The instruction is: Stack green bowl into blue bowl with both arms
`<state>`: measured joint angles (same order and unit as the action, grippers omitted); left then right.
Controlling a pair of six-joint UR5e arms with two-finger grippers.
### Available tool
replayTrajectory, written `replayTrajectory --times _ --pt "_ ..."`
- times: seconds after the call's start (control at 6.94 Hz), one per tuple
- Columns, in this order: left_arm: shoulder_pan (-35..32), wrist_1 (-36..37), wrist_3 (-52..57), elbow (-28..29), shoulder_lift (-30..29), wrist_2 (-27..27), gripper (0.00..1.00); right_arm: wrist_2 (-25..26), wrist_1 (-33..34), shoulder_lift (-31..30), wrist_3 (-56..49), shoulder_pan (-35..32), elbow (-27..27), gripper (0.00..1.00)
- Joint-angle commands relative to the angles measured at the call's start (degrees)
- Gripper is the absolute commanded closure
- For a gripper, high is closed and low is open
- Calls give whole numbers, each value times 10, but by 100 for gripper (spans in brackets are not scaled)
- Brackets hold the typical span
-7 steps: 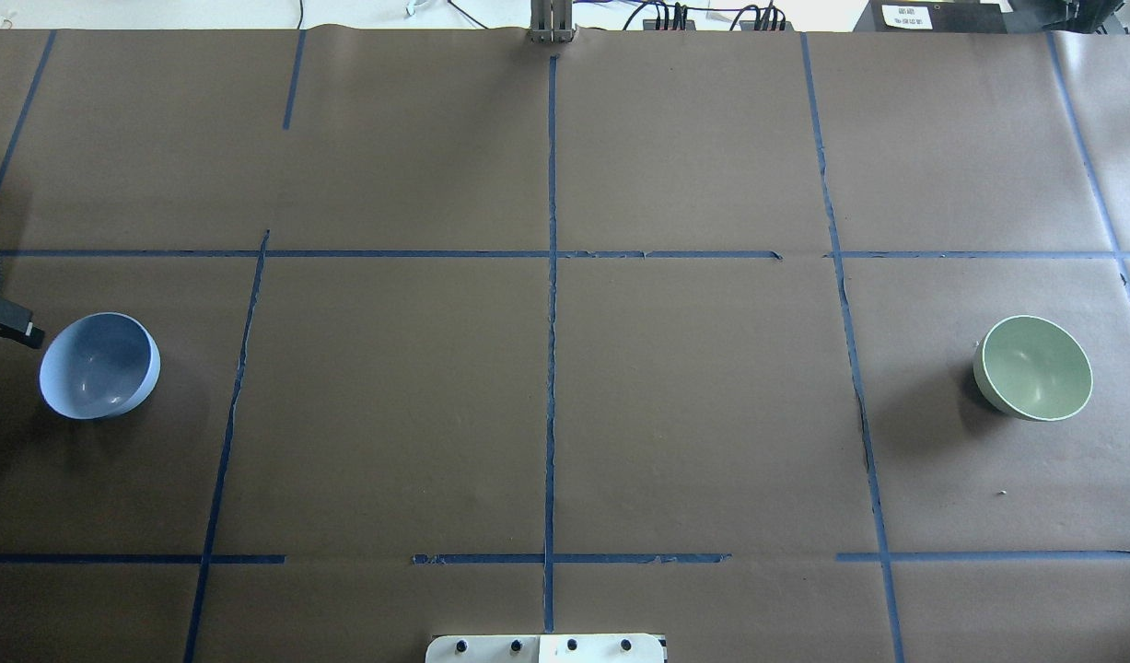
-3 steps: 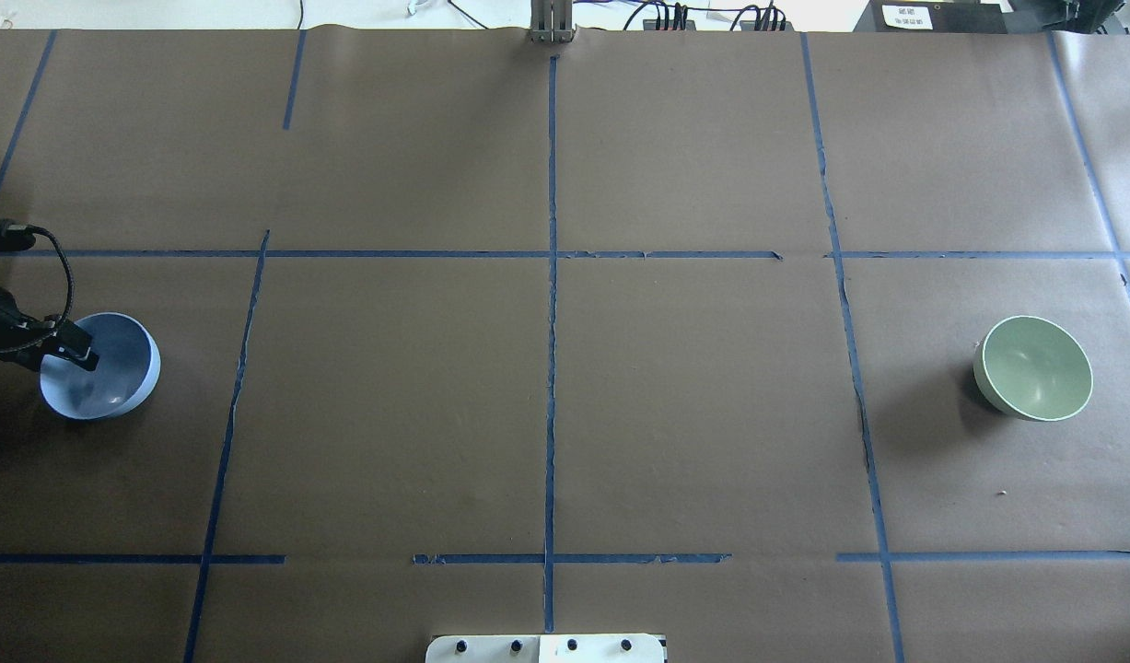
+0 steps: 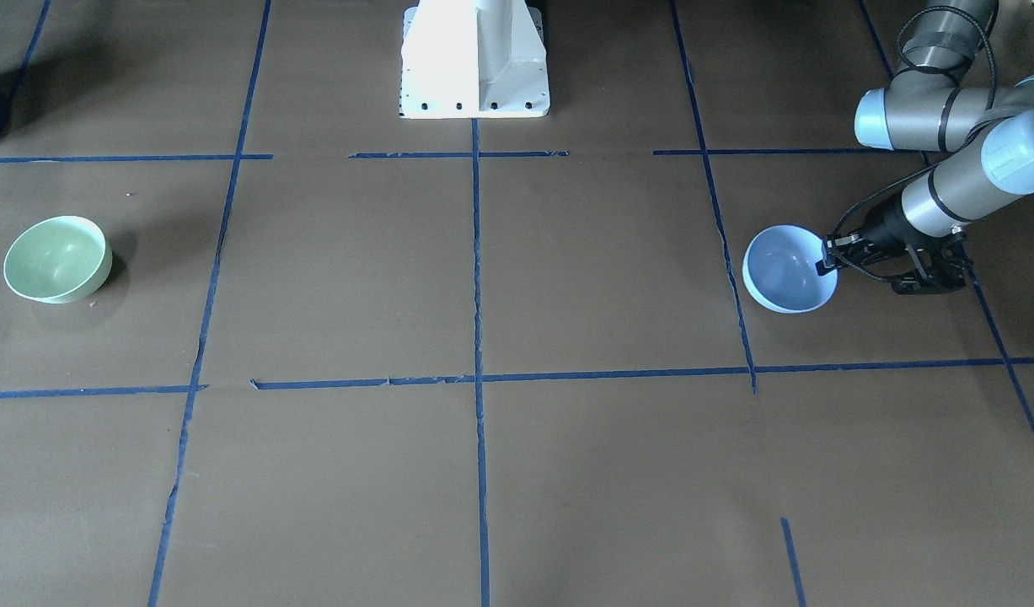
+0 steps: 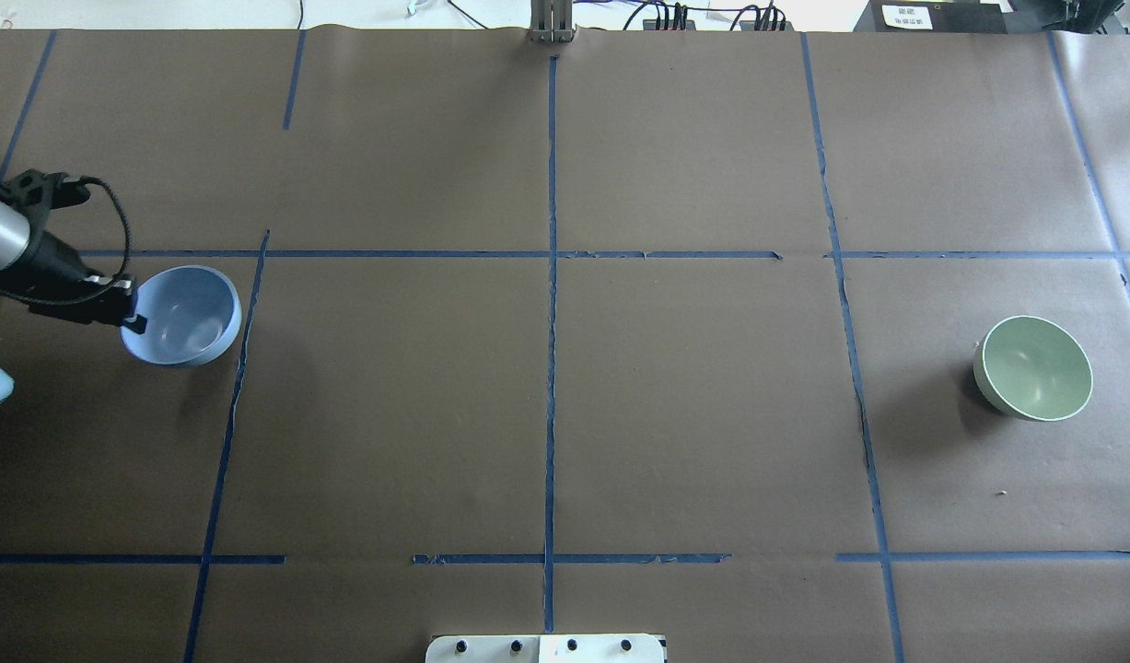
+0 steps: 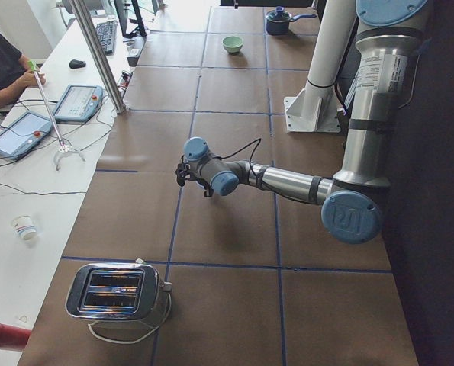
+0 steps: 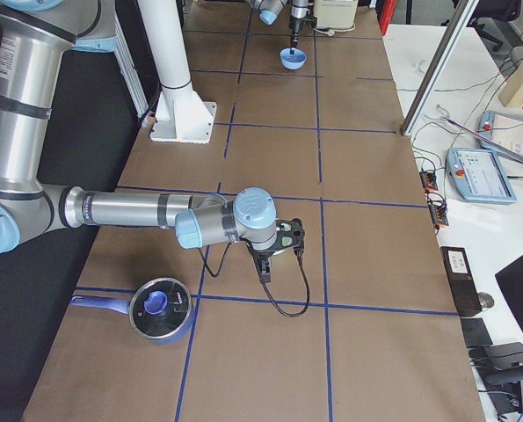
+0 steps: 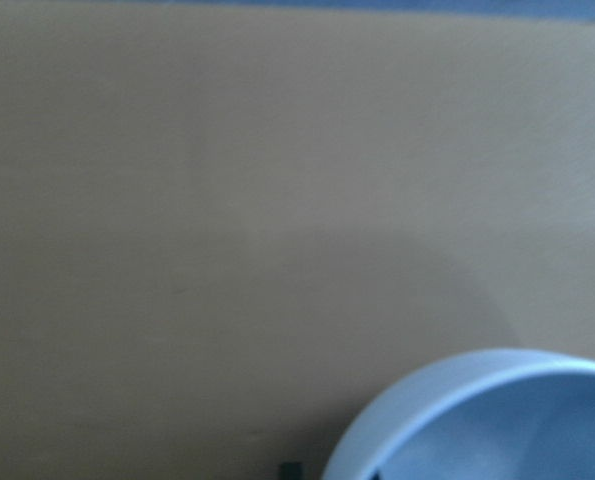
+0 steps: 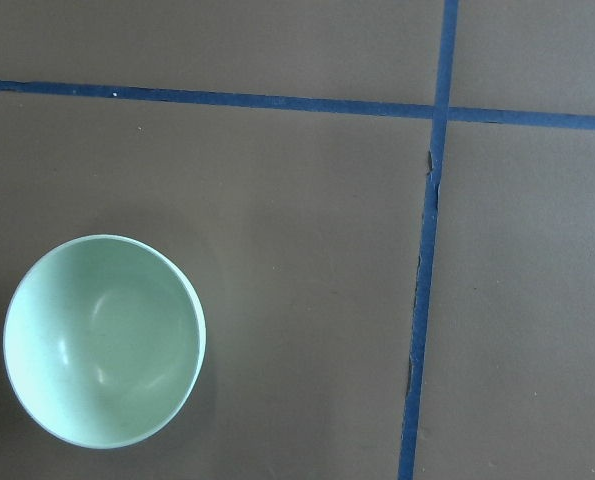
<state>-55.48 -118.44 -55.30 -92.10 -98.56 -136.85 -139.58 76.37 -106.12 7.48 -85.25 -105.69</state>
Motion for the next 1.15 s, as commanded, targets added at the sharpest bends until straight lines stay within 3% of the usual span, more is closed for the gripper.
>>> replayTrajectory --times 0.0,0.29,0.43,0.72,1.01 --pt "81 4 -154 -16 -111 15 100 -1 0 -1 3 0 0 1" --pt "209 19 -256 -13 -201 158 100 -1 0 -1 3 1 0 1" --pt "238 72 -256 -5 -253 202 100 -1 0 -1 3 1 0 1" --pt "280 119 -251 -5 -281 285 100 -1 -1 -1 3 1 -1 1" --pt "286 122 -250 -5 -281 301 100 -13 0 -1 3 3 -3 1"
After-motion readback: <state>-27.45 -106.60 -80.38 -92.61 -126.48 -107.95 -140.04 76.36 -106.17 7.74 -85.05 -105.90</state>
